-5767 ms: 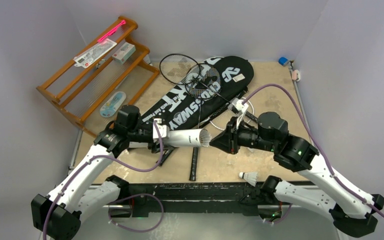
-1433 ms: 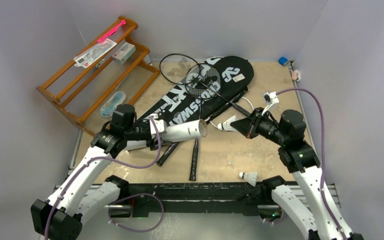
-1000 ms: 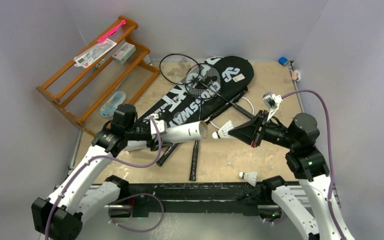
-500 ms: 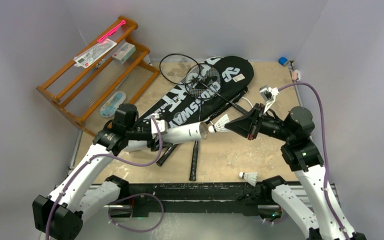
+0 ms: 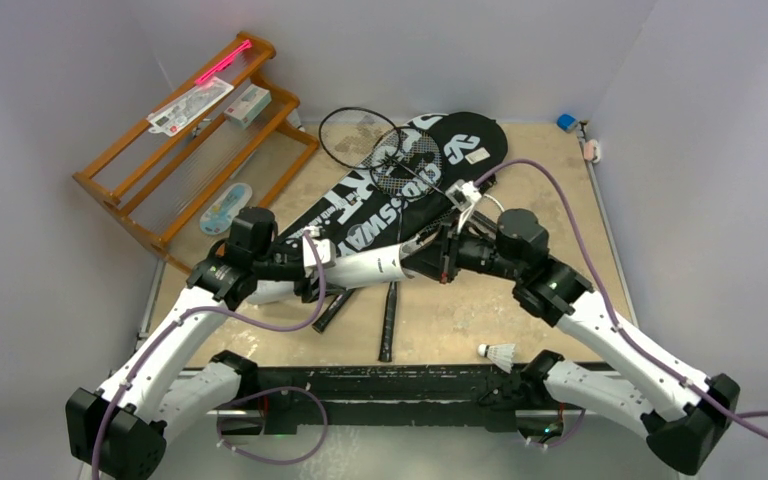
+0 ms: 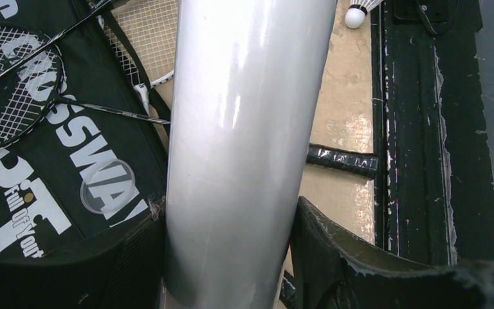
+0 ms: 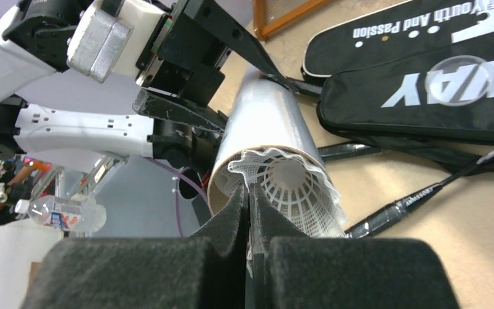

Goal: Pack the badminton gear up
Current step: Place the shuttlecock at the shuttle tube.

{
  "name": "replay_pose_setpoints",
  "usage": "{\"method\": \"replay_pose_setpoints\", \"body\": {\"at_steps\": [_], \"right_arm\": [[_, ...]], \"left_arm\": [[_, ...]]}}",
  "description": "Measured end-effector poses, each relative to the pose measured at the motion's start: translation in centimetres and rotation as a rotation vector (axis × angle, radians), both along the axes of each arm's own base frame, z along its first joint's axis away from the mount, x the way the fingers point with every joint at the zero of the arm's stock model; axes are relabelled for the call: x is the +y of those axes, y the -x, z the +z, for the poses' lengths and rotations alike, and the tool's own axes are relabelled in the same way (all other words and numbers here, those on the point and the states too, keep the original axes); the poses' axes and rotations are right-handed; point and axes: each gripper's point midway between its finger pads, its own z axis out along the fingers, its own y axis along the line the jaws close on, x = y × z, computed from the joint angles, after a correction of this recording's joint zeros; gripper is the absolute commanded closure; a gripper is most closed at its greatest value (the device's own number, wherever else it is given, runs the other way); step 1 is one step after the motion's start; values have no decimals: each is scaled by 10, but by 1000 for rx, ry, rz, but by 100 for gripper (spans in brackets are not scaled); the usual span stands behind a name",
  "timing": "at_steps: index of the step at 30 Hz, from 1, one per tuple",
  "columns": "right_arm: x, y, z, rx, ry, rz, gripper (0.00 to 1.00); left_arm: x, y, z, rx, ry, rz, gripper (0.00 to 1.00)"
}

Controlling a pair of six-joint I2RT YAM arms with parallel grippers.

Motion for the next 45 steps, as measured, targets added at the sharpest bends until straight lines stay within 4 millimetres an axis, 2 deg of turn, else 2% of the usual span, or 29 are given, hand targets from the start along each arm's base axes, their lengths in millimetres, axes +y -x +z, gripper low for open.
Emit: {"method": "replay_pose_setpoints", "body": {"at_steps": [3,5,10,13,15,18,22,24,28,32,36,38,40,41,45], "right_arm": [[12,1,-7,2,10,17,55],[18,3,-8,-15,0,43,42],[18,2,-6,-65,-20,48,33],[12,5,-2,-95,-31,42,20],[8,8,3,-117,-41,38,15],[6,16,12,-143,-63,56,13],[8,21,7,-126,-49,83,21],[7,23,3,-114,-35,89,34],[4,24,0,-118,-19,85,50],[-2,24,-1,-122,-8,61,55],[-7,25,2,-133,-4,42,48],[-9,25,1,-133,7,36,65],[-12,22,-1,-132,26,16,90],[-13,21,-2,-132,35,4,99],[-22,14,-4,-125,56,-64,100]], "left_arm": [[0,0,0,1,0,0,65],[0,1,0,3,0,-4,65],[1,3,-1,4,-4,-10,65],[0,4,0,4,0,-17,65],[0,4,0,3,2,-19,65],[2,1,1,-8,-2,-3,65],[1,1,2,-11,1,-5,65],[1,1,2,-11,1,-5,65],[1,2,2,-10,1,-6,65],[1,2,2,-11,2,-7,65],[1,2,2,-10,2,-7,65],[1,2,2,-10,2,-7,65],[1,2,2,-10,2,-8,65],[1,2,2,-10,2,-7,65],[1,2,3,-10,3,-8,65]]}}
